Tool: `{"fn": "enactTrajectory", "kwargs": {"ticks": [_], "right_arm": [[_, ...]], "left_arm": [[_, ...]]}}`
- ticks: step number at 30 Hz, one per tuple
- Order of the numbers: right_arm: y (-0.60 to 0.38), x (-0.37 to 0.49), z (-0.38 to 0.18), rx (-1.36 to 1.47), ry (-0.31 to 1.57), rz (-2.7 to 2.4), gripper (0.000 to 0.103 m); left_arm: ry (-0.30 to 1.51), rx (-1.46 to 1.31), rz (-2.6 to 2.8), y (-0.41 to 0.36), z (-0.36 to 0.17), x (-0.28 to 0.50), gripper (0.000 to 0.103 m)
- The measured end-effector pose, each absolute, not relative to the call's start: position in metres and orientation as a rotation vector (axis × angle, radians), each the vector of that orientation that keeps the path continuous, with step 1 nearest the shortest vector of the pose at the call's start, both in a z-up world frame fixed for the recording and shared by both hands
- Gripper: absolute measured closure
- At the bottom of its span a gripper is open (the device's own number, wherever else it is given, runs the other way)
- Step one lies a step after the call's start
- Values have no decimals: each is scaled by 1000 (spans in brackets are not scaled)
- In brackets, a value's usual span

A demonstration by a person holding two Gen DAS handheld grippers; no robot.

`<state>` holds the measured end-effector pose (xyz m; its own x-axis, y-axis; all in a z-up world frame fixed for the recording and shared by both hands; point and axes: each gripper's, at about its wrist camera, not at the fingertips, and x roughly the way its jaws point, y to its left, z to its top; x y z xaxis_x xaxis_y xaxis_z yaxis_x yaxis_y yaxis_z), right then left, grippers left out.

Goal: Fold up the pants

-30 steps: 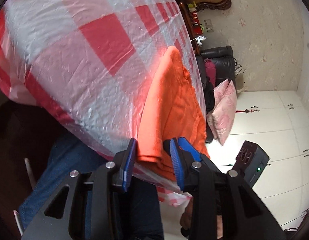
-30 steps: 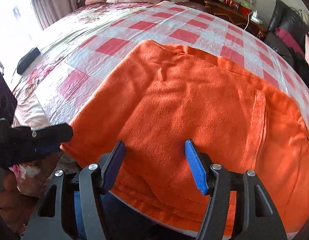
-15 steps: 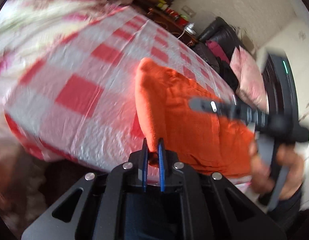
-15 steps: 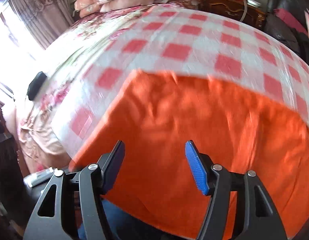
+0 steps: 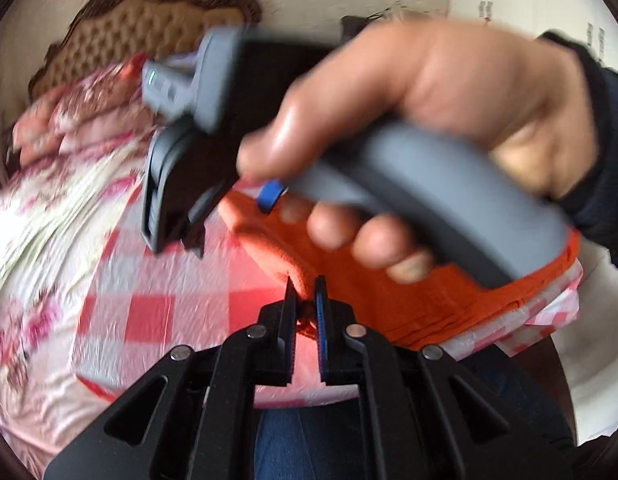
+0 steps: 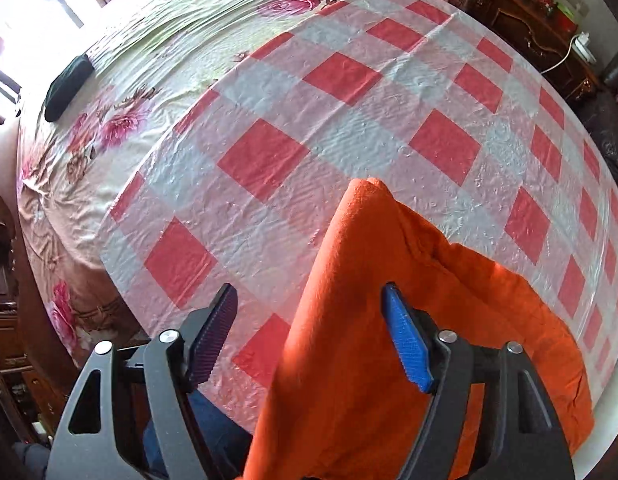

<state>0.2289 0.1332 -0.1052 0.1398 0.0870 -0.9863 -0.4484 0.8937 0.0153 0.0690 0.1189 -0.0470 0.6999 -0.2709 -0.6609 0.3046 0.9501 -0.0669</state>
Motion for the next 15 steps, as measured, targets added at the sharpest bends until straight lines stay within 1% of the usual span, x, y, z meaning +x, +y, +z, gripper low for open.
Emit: {"fn": "enactTrajectory", "kwargs": {"ticks": [1,2,3,4,7,10,13,15], "right_arm": [[127,230,-106,-298,1384,390,72],[118,232,-103,-258,1388,386,88],[105,233,-95,-189,1376,396,90],[95,233,-88,-158,1355,400,91],[43,223,-52,-54,1263,391,92],[-35,207,-17,69,1193,366,92],[-98,191,-5,159,1164,343,93],[-153,176,-3,228,1134,305,93]], "left_arm": [[713,60,-331,115,-42,69,95],[700,68,-343,111,-37,69,95],[689,69,-355,106,-33,69,95],[670,72,-374,100,-26,69,95],[599,99,-456,73,-3,66,95],[533,137,-564,30,16,62,96],[483,185,-671,-24,23,55,96],[454,229,-732,-66,18,53,96]]}}
